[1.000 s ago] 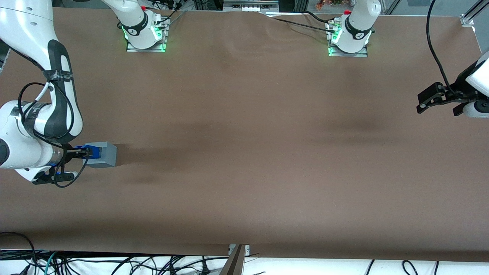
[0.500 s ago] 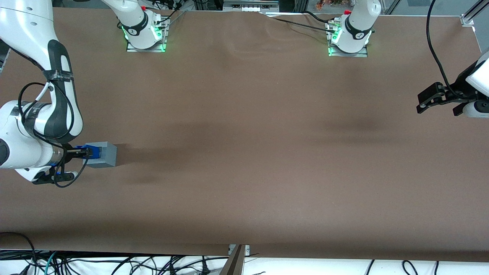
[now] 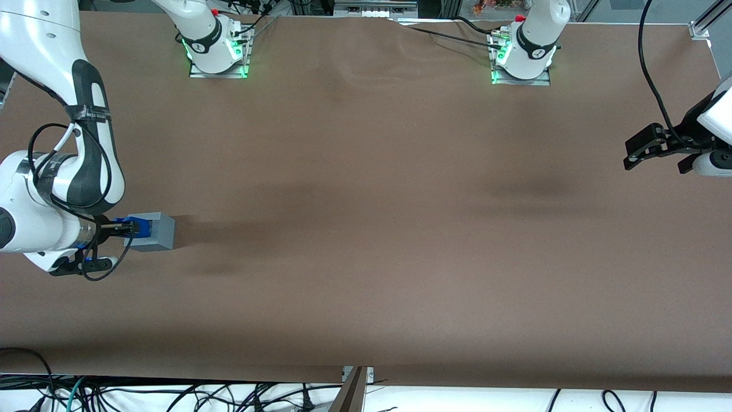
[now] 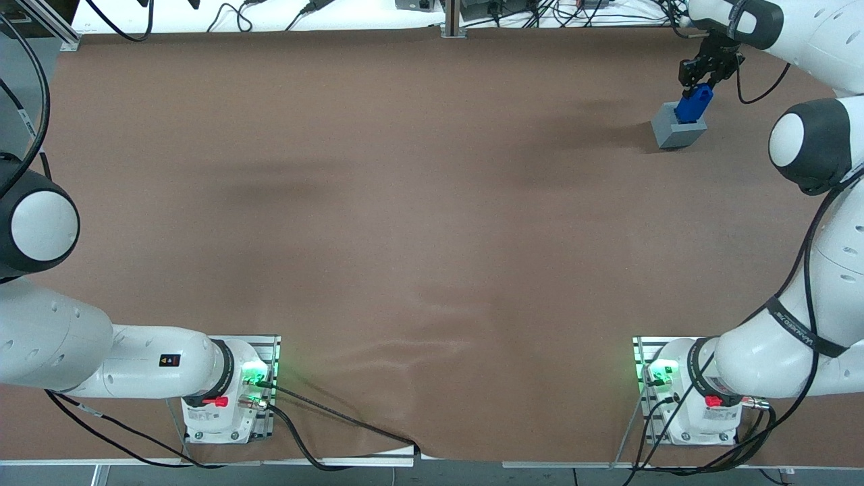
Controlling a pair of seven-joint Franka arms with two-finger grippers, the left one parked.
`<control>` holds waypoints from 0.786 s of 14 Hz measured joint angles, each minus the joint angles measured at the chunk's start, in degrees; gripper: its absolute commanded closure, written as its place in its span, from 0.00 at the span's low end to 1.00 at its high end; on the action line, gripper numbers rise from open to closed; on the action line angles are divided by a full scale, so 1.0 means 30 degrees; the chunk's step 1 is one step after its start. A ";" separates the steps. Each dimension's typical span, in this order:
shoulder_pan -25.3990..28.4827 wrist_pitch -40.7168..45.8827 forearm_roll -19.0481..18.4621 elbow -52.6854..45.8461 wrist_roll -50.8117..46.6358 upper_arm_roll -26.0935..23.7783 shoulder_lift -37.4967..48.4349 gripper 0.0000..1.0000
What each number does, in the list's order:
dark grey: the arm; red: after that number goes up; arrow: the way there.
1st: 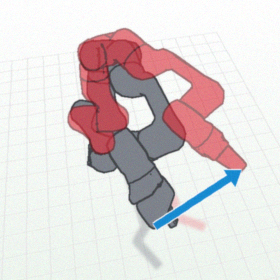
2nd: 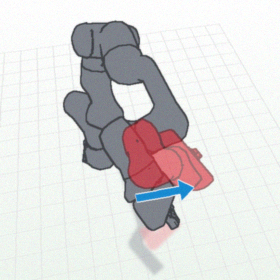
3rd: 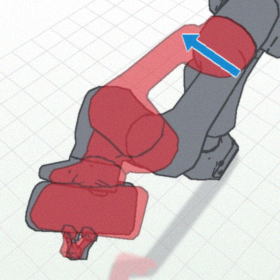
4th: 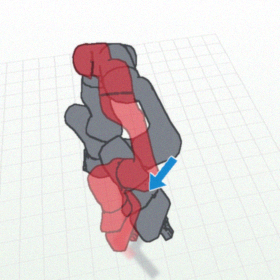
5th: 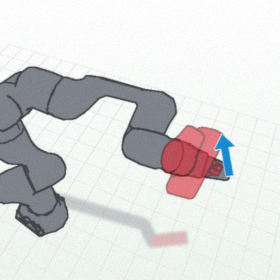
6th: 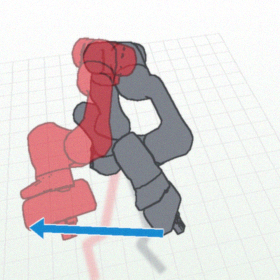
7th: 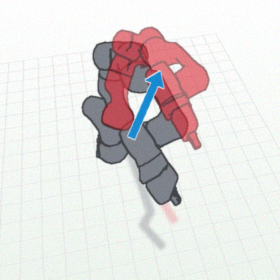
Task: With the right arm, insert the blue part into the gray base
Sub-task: 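Lower the blue block into the gray base's square hole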
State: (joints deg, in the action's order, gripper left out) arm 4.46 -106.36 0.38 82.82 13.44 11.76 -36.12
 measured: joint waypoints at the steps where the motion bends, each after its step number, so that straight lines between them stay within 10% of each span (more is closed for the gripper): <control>1: 0.0000 0.0000 0.0000 0.0001 0.0000 0.0000 0.0000 0.53; 9: 0.0029 -0.0093 0.0886 0.0303 -0.0007 0.0006 -0.0199 0.51; 10: 0.0028 -0.0093 0.0888 0.0304 -0.0007 0.0006 -0.0199 0.46; 11: 0.0028 -0.0094 0.0889 0.0304 -0.0007 0.0006 -0.0200 0.13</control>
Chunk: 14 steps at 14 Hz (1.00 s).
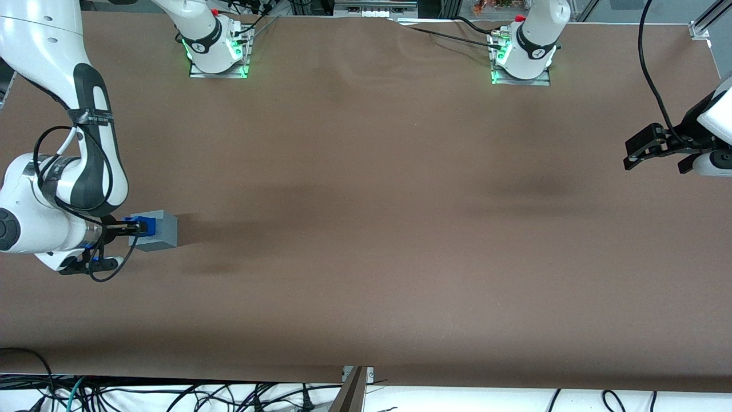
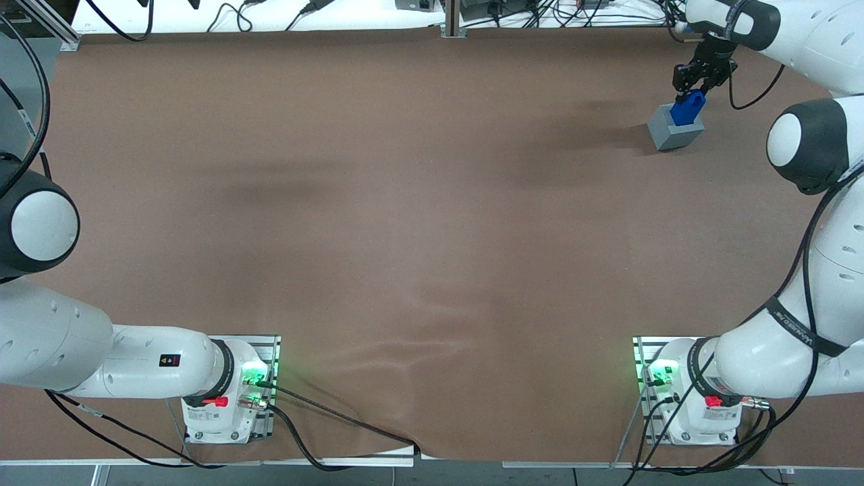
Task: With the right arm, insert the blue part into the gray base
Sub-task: 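Lower the blue block into the gray base's square hole, then open the right gripper and raise it off the block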
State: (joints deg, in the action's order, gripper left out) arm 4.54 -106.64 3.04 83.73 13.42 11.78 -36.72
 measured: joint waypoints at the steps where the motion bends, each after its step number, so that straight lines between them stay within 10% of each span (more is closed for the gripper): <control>1: 0.0000 0.0000 0.0000 0.0000 0.0000 0.0000 0.0000 0.00; 14: 0.0024 -0.0483 0.0157 -0.0185 0.0020 -0.0079 0.0739 0.00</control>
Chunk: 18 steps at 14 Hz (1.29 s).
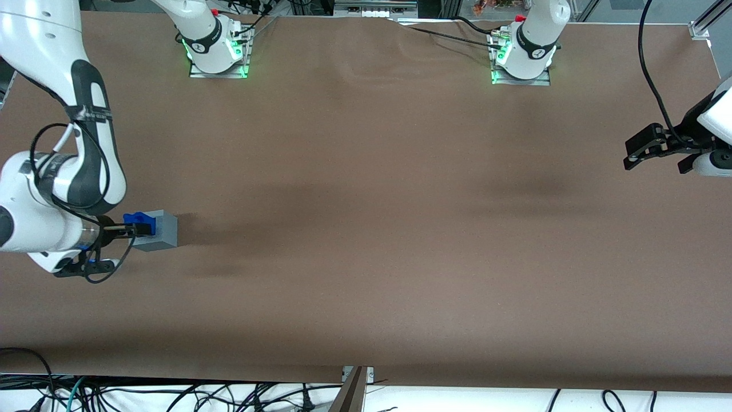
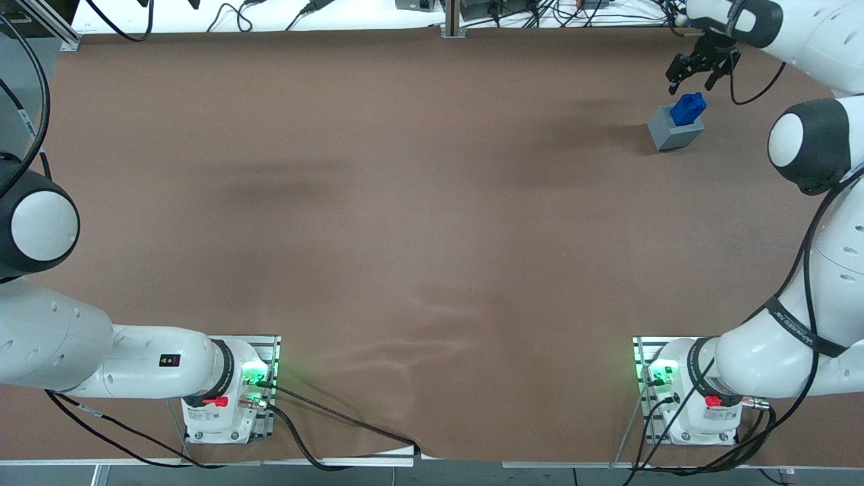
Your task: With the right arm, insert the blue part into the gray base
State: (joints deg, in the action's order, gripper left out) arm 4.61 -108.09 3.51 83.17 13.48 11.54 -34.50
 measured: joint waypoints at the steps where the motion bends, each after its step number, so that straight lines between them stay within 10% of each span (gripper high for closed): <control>1: 0.0001 0.0006 0.0003 -0.0024 0.0000 0.0001 0.0473 0.00; 18: 0.0965 0.0680 -0.0879 -0.1237 0.0157 -0.0588 0.6475 0.00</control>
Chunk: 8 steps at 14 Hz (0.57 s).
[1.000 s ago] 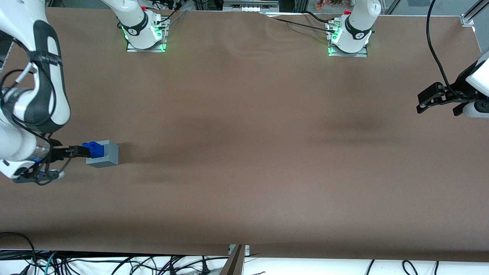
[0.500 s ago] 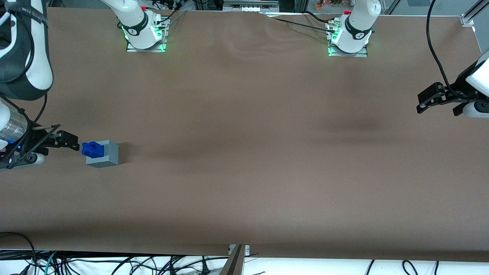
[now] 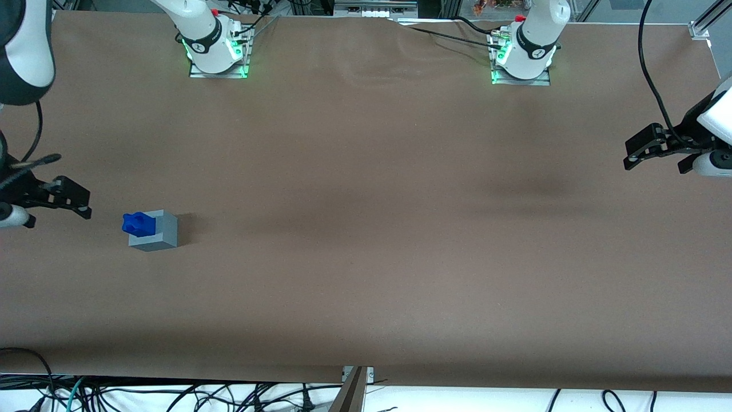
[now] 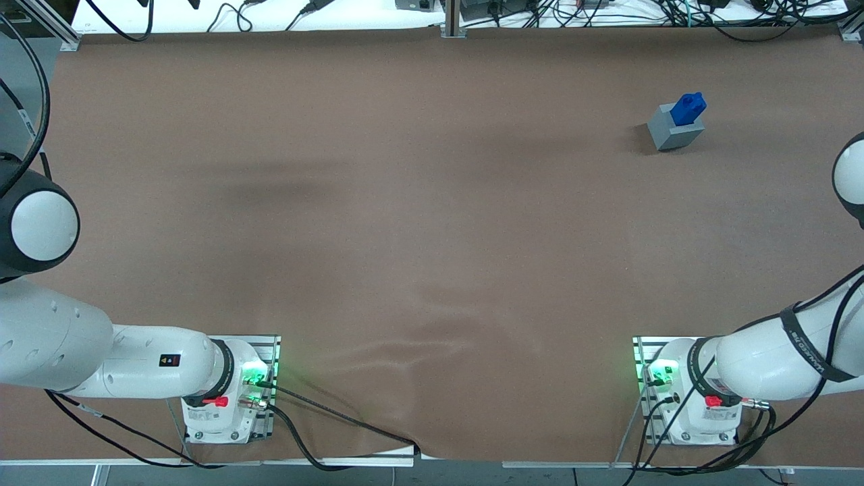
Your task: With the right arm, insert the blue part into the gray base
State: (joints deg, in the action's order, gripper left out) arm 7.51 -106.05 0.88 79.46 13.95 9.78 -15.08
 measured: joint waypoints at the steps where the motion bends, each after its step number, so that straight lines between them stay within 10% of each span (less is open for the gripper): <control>1: -0.0018 0.0053 -0.0006 0.0106 -0.0001 0.0001 0.0261 0.00; 8: -0.1244 0.1970 -0.0090 0.1014 -0.2588 -0.1388 0.1502 0.00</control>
State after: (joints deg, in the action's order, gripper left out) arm 3.78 -100.14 0.61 82.50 6.19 5.61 -10.57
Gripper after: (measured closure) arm 0.000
